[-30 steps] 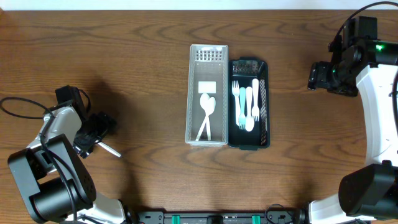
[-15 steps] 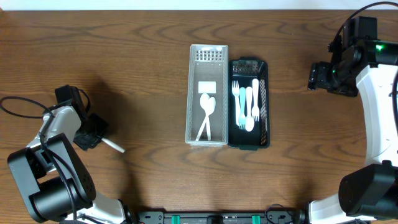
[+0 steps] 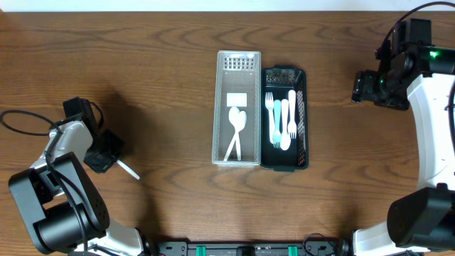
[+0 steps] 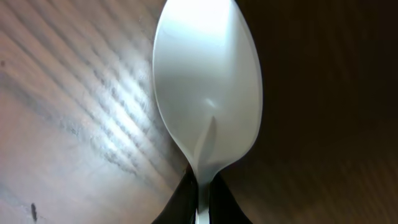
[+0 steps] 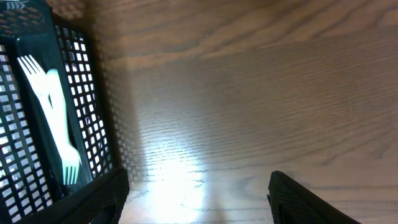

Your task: Pack container

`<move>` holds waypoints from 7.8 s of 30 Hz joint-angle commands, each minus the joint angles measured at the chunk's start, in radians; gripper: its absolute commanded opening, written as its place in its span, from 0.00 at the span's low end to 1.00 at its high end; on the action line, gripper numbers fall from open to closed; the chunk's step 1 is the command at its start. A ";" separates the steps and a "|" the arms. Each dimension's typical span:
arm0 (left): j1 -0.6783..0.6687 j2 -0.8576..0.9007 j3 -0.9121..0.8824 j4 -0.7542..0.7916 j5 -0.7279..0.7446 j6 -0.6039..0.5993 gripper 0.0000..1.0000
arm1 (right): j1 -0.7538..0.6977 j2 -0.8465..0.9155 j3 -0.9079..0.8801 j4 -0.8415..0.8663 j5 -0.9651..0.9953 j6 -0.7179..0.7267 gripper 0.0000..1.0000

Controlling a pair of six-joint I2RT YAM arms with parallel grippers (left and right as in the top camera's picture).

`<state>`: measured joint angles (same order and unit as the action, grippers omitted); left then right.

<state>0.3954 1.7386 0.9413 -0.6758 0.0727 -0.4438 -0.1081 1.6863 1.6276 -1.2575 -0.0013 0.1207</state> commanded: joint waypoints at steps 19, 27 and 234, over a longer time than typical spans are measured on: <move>-0.650 -0.501 0.306 -0.184 0.005 0.097 0.06 | -0.003 -0.003 -0.005 0.011 -0.008 -0.009 0.75; -0.903 -0.362 0.331 -0.005 -0.024 0.136 0.06 | -0.002 -0.003 -0.005 0.008 -0.015 -0.010 0.75; -0.445 -0.276 0.532 0.029 -0.351 0.362 0.98 | 0.133 -0.024 -0.006 0.446 0.058 -0.116 0.99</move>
<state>-0.0544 1.4982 1.4860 -0.6445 -0.2646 -0.1291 0.0357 1.6863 1.6234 -0.7933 0.0349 0.0257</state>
